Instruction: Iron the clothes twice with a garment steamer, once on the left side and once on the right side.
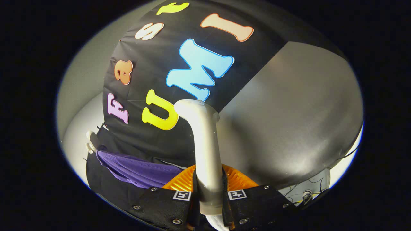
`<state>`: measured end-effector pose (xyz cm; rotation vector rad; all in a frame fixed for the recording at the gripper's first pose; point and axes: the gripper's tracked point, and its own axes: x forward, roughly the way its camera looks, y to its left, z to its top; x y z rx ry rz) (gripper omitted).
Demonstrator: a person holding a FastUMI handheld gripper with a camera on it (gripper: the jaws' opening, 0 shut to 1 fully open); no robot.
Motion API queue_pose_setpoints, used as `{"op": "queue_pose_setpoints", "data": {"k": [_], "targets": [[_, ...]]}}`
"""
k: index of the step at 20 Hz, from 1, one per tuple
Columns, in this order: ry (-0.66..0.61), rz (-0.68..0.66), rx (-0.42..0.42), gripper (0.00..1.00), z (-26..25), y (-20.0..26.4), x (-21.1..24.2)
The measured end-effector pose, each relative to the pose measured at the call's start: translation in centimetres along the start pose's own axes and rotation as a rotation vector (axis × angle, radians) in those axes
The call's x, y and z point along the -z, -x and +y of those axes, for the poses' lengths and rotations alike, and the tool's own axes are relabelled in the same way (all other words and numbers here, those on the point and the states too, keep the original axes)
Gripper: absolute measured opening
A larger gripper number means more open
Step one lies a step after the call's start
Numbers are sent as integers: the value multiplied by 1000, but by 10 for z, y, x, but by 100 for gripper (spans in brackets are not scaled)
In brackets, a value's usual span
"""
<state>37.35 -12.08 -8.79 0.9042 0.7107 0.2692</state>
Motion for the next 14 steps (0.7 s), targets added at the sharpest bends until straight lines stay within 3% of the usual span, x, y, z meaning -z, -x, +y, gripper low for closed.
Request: {"op": "queue_pose_setpoints", "data": {"k": [7,14], "targets": [[253,-145,133,27,61,59,75],[459,-344,102,27,162,88,137]]}}
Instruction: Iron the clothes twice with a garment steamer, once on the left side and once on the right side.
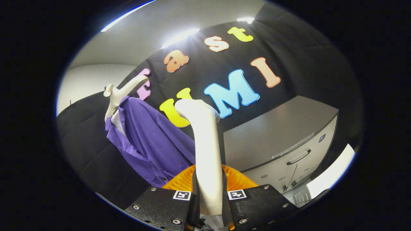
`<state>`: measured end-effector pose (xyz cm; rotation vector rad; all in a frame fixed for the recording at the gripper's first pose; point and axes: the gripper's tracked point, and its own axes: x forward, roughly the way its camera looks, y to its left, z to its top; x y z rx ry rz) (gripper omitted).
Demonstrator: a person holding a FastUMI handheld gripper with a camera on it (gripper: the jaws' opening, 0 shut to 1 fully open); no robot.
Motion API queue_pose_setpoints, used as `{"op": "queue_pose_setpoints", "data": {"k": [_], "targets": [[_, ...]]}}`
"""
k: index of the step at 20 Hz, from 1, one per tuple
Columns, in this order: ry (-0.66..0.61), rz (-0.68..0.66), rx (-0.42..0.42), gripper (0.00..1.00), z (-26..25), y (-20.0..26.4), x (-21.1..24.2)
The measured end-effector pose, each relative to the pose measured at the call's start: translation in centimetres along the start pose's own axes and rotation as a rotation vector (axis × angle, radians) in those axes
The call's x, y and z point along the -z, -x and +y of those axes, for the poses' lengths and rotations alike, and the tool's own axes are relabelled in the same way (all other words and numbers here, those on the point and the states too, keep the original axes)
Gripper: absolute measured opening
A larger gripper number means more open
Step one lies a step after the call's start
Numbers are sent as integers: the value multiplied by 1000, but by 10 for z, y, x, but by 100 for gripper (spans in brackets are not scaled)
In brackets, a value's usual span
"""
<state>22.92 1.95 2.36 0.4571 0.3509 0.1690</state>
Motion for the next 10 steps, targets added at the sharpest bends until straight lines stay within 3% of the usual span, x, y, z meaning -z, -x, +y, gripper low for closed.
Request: {"op": "queue_pose_setpoints", "data": {"k": [10], "targets": [[346,-233,97,27,105,-6,10]]}}
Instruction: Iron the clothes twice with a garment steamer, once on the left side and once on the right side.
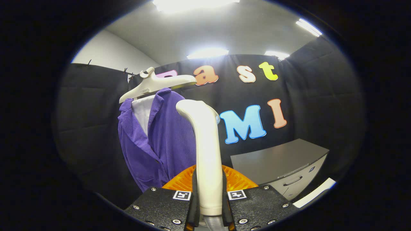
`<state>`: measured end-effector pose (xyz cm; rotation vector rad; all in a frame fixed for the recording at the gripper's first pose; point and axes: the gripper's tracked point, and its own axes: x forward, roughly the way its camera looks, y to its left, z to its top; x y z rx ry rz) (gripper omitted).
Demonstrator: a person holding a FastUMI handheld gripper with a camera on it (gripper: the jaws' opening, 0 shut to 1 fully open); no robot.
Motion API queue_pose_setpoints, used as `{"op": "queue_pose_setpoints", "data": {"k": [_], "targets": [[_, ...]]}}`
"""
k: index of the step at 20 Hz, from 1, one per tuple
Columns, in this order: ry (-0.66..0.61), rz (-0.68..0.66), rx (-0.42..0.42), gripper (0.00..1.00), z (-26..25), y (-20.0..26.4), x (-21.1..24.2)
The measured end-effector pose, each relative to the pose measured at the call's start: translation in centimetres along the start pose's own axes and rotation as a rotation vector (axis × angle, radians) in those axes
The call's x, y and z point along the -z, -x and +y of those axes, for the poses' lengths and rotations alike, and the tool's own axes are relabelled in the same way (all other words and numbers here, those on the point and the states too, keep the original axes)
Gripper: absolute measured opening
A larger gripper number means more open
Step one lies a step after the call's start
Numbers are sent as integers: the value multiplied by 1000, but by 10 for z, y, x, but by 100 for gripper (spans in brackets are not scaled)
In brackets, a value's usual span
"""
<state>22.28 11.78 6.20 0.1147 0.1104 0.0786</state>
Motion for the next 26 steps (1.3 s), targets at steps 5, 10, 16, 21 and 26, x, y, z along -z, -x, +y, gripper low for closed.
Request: {"op": "queue_pose_setpoints", "data": {"k": [5,10,16,21,26], "targets": [[122,-80,21,27,39,-19,-3],[237,-120,37,27,63,-35,-12],[335,-53,25,27,74,-41,19],[401,-19,45,27,64,-51,50],[449,33,40,27,51,-32,95]]}}
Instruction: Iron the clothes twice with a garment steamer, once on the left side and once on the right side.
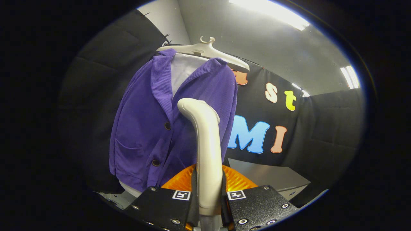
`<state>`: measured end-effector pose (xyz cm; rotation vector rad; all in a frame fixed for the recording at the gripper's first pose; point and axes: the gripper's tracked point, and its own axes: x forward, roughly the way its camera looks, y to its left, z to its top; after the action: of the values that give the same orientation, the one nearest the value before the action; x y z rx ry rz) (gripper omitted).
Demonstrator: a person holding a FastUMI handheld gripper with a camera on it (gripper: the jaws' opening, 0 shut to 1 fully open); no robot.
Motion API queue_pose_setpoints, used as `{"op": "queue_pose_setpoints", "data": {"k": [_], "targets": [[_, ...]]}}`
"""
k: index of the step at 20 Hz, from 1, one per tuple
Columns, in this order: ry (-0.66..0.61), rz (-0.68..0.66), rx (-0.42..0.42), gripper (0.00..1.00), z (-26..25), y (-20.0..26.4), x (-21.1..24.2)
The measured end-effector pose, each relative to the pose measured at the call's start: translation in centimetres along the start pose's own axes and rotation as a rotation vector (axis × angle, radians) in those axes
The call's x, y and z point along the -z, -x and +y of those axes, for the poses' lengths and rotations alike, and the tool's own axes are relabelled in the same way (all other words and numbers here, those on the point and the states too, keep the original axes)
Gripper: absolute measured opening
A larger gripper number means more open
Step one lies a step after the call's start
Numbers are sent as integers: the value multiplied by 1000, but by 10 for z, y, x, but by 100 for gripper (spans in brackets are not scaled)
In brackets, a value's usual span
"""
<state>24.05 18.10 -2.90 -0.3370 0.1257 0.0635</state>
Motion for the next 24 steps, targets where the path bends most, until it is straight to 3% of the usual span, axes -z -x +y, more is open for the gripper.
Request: {"op": "queue_pose_setpoints", "data": {"k": [11,24], "targets": [[47,166,-61,27,16,15,106],[58,305,-111,27,32,31,180]]}}
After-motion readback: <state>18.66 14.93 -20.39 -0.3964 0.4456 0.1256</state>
